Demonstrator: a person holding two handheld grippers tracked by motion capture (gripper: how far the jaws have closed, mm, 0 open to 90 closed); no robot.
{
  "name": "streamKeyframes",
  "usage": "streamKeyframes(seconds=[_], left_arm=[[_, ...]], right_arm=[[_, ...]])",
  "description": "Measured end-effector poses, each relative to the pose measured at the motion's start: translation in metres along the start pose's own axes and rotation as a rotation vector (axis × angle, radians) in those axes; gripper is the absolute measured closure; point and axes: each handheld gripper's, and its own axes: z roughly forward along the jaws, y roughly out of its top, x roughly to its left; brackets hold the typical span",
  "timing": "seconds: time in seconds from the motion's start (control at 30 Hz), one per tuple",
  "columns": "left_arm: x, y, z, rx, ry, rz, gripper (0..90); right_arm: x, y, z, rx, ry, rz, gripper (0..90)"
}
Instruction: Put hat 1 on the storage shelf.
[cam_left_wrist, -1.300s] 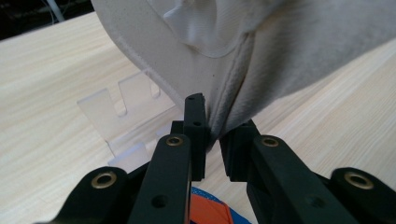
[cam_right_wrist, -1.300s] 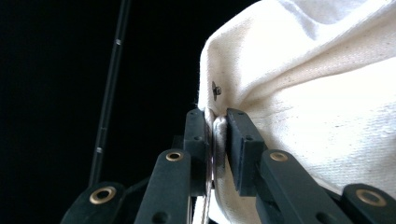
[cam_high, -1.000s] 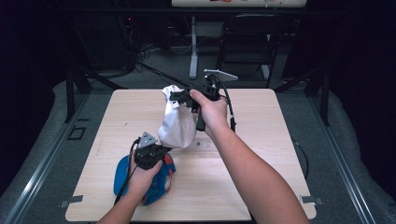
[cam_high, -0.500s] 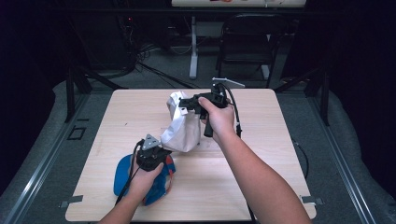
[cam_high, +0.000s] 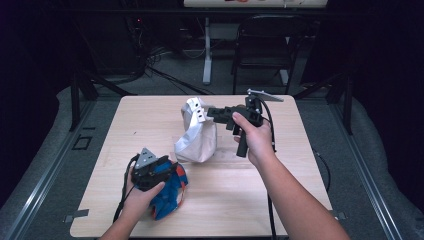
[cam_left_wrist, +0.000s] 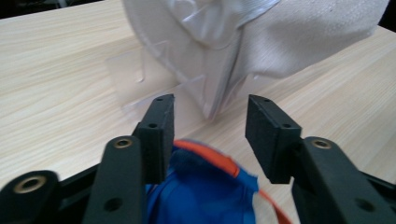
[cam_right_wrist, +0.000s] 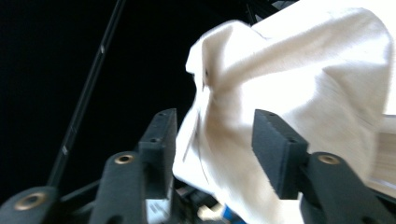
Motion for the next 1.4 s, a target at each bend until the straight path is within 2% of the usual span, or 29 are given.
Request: streamKeyframes(seconds=[0.03,0.07,0.1,0.17,0.2,0.23,0.27,0.33,0.4,0.43,0.47,0.5,0.53,0.6,0.67,0.73,0.77,0.83,0.9,1.0,1.03,1.17,1.23,1.27,1.3,1.33,1.4], left_arm=[[0.006,-0.004,-0.009,0.002,0.006,-0.012,50.3],[0.006,-0.004,-0.009,0.002,0.006,-0.012,49.5],[0.012,-0.01,-0.017,-0.002,0.018,-0.029,49.2],[0.016,-0.013,-0.021,0.005,0.016,-0.035,48.4],[0.02,-0.015,-0.025,0.013,0.023,-0.037,48.4],[0.026,-0.021,-0.034,0.009,0.038,-0.045,48.4],[0.026,-0.021,-0.034,0.009,0.038,-0.045,48.4],[0.037,-0.03,-0.046,0.008,0.07,-0.059,48.4],[0.04,-0.032,-0.049,0.01,0.076,-0.068,48.4],[0.047,-0.038,-0.056,0.005,0.086,-0.088,48.4],[0.047,-0.038,-0.056,0.005,0.086,-0.088,48.5],[0.05,-0.041,-0.059,0.002,0.093,-0.096,48.8],[0.057,-0.047,-0.064,0.004,0.091,-0.125,49.1],[0.062,-0.054,-0.067,-0.009,0.09,-0.142,51.2],[0.064,-0.057,-0.069,-0.006,0.093,-0.142,54.2],[0.07,-0.063,-0.071,0.014,0.094,-0.148,57.0],[0.072,-0.064,-0.071,0.009,0.104,-0.152,57.0],[0.075,-0.067,-0.071,0.036,0.118,-0.155,56.8],[0.079,-0.07,-0.069,0.056,0.114,-0.174,53.9],[0.081,-0.074,-0.065,0.069,0.124,-0.169,49.6],[0.083,-0.076,-0.063,0.1,0.134,-0.159,48.3],[0.085,-0.08,-0.061,0.104,0.17,-0.156,42.6],[0.085,-0.082,-0.059,0.088,0.175,-0.163,40.1],[0.087,-0.083,-0.059,0.104,0.172,-0.168,40.1],[0.087,-0.084,-0.057,0.111,0.175,-0.175,39.1],[0.087,-0.086,-0.055,0.132,0.177,-0.18,39.1],[0.087,-0.087,-0.054,0.141,0.176,-0.18,38.4]], right_arm=[[-0.004,-0.006,-0.008,0.038,-0.013,-0.05,46.9],[-0.004,-0.006,-0.008,0.038,-0.013,-0.05,46.9],[-0.009,-0.014,-0.015,0.068,-0.015,-0.074,47.9],[-0.015,-0.023,-0.021,0.086,-0.004,-0.094,48.3],[-0.015,-0.023,-0.021,0.086,-0.004,-0.094,48.3],[-0.023,-0.035,-0.025,0.082,-0.022,-0.121,50.5],[-0.023,-0.035,-0.025,0.082,-0.022,-0.121,50.5],[-0.036,-0.053,-0.03,0.053,-0.056,-0.153,51.5],[-0.043,-0.064,-0.031,0.037,-0.08,-0.176,51.6],[-0.047,-0.069,-0.031,0.031,-0.09,-0.187,51.6],[-0.047,-0.069,-0.031,0.031,-0.09,-0.187,51.6],[-0.053,-0.08,-0.03,0.024,-0.11,-0.199,51.6],[-0.057,-0.085,-0.03,0.023,-0.117,-0.206,52.3],[-0.062,-0.096,-0.029,0.024,-0.14,-0.225,54.0],[-0.066,-0.107,-0.026,0.024,-0.176,-0.25,54.5],[-0.069,-0.118,-0.023,0.026,-0.221,-0.301,54.7],[-0.071,-0.122,-0.022,0.02,-0.243,-0.329,55.3],[-0.075,-0.13,-0.022,0.007,-0.284,-0.374,56.2],[-0.078,-0.136,-0.025,0.002,-0.296,-0.403,56.3],[-0.086,-0.143,-0.033,0.007,-0.303,-0.452,56.9],[-0.088,-0.146,-0.036,0.008,-0.303,-0.464,57.1],[-0.102,-0.156,-0.051,-0.026,-0.296,-0.49,55.7],[-0.111,-0.158,-0.055,-0.039,-0.268,-0.451,55.9],[-0.111,-0.158,-0.055,-0.039,-0.268,-0.451,55.9],[-0.116,-0.158,-0.055,-0.043,-0.255,-0.414,56.2],[-0.118,-0.158,-0.055,-0.045,-0.268,-0.419,56.2],[-0.12,-0.158,-0.053,-0.046,-0.273,-0.418,56.4]])
